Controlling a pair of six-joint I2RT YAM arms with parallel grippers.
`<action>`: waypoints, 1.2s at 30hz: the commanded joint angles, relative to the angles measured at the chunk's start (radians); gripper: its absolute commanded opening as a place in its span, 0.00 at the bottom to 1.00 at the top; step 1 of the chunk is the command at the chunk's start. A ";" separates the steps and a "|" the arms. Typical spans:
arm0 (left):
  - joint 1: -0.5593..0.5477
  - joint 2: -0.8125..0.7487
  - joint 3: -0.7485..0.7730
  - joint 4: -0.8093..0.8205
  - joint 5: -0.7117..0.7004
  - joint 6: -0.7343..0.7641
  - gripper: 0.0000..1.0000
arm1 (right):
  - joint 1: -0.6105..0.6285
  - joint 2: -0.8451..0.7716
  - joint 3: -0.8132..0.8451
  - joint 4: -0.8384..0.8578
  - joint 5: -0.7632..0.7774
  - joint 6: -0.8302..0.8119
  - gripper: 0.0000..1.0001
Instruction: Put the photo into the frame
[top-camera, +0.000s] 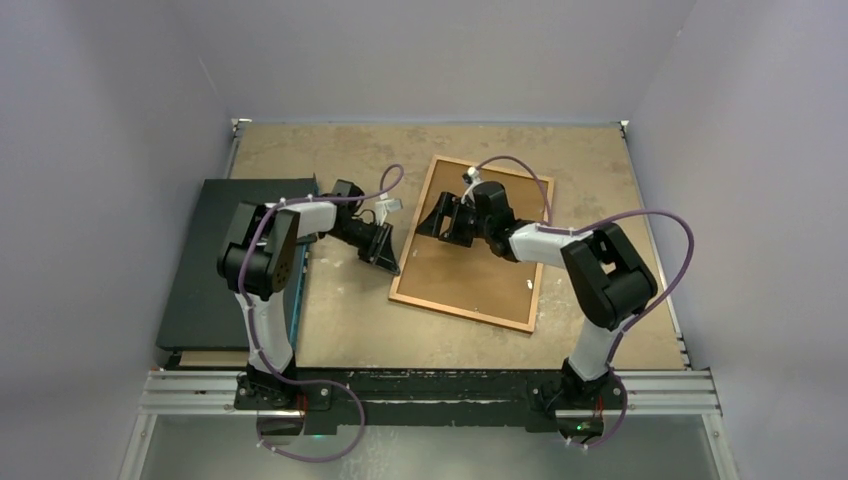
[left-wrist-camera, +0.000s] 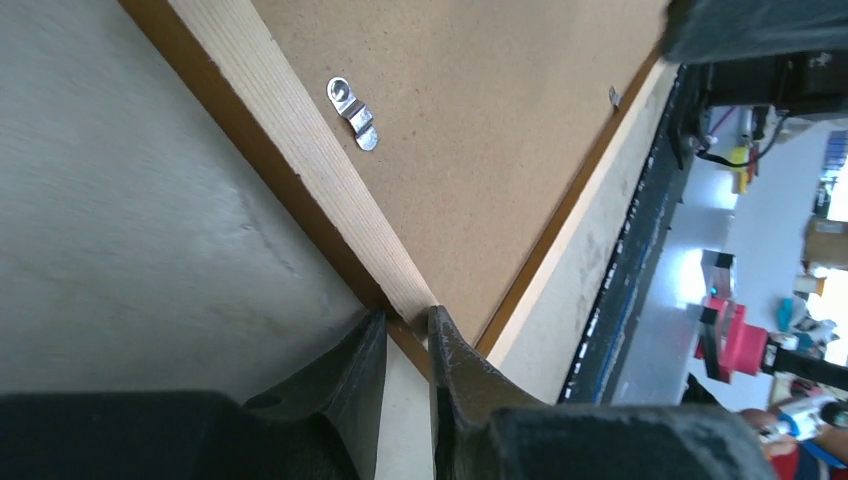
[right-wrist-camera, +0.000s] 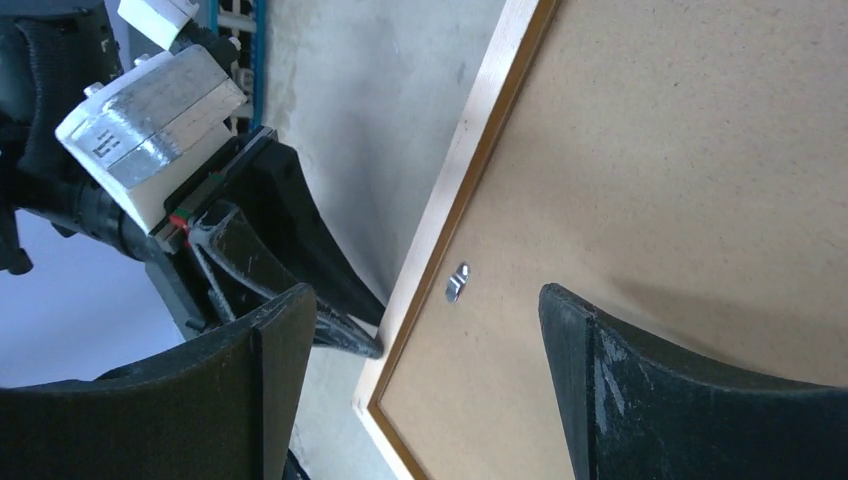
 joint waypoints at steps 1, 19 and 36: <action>-0.009 -0.016 -0.070 0.030 -0.058 0.000 0.09 | 0.032 0.026 -0.021 0.051 -0.035 0.007 0.83; -0.008 -0.016 -0.084 0.098 -0.054 -0.062 0.04 | 0.101 0.145 0.005 0.140 -0.082 0.076 0.76; -0.009 -0.012 -0.083 0.100 -0.065 -0.059 0.03 | 0.142 0.191 0.014 0.172 -0.115 0.116 0.74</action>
